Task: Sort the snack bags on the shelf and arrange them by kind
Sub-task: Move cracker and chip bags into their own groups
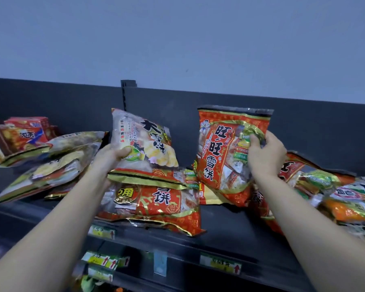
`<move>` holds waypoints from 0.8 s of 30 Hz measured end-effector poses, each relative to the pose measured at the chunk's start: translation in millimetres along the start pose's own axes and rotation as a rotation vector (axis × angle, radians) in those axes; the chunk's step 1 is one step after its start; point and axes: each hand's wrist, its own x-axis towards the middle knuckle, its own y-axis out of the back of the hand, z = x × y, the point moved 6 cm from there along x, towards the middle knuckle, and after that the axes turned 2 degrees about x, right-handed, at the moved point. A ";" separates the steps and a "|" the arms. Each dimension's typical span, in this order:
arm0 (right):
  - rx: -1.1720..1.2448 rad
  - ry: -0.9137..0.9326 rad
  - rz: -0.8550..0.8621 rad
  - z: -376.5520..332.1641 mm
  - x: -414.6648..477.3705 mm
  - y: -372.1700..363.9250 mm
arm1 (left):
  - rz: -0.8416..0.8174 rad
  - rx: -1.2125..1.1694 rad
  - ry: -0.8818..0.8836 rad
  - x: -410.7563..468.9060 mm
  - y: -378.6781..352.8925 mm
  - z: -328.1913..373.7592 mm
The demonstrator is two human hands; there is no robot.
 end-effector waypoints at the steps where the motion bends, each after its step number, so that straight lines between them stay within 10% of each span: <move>1: 0.016 0.004 0.015 -3.8 -1.5 -1.8 | -0.014 -0.013 -0.015 2.0 3.0 5.0; 4: 0.061 0.007 0.035 -9.4 -5.8 -7.7 | -0.011 0.050 0.011 11.5 14.5 17.7; 14: 0.069 0.034 0.106 -5.5 -2.7 -2.3 | 0.230 1.645 -0.220 17.1 -6.8 47.0; 18: 0.060 0.059 0.151 -5.2 6.6 16.5 | 0.046 1.588 -0.569 -4.9 -91.8 51.1; 24: 0.032 0.123 0.207 -3.0 21.1 46.9 | -0.338 1.526 -0.444 -4.1 -182.8 -26.3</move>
